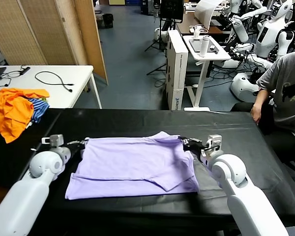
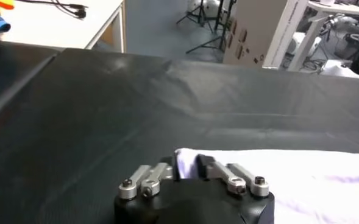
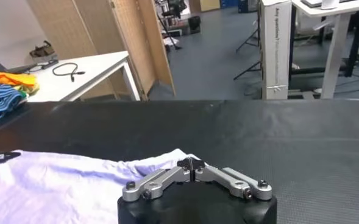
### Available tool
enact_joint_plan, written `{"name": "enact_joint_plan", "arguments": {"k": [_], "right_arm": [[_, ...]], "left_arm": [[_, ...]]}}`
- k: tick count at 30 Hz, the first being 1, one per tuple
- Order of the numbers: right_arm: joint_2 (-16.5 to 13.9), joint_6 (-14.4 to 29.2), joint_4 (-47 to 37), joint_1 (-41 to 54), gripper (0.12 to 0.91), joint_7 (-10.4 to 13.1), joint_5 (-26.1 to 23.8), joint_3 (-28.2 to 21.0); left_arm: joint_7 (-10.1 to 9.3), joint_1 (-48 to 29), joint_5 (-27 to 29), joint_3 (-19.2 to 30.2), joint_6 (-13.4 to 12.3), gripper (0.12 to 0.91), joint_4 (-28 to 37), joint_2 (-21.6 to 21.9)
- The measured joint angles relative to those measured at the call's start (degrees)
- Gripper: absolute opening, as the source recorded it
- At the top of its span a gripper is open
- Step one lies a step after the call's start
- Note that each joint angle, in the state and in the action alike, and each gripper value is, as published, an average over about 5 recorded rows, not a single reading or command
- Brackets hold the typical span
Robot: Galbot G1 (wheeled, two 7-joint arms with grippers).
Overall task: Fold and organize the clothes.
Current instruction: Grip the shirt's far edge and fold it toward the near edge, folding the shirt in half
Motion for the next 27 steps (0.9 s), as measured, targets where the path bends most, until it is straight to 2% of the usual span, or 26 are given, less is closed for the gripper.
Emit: {"name": "enact_joint_plan", "arguments": {"k": [4, 9, 16, 20, 27], "right_arm": [[0.0, 0.0, 0.0, 0.0, 0.139, 0.0, 0.0, 0.1], [0.1, 0.0, 0.1, -0.1, 0.139, 0.0, -0.1, 0.4], [-0.6, 0.0, 1.7, -0.9, 0.139, 0.2, 0.5, 1.0], [-1.4, -0.8, 3.5, -1.9, 0.139, 1.1, 1.9, 1.3], [-3.3, -2.1, 8.2, -4.7, 0.139, 2.3, 3.1, 2.5]], "left_arm": [[0.09, 0.0, 0.6, 0.1, -0.8, 0.151, -0.4, 0.2], [0.16, 0.5, 1.6, -0.3, -3.0, 0.147, -2.0, 0.4], [1.09, 3.6, 5.0, -2.3, -8.5, 0.147, -6.7, 0.8], [2.16, 7.3, 8.0, -4.0, -12.3, 0.147, -10.4, 0.9], [2.37, 15.0, 10.4, -7.9, -17.1, 0.147, -16.4, -1.0]]}}
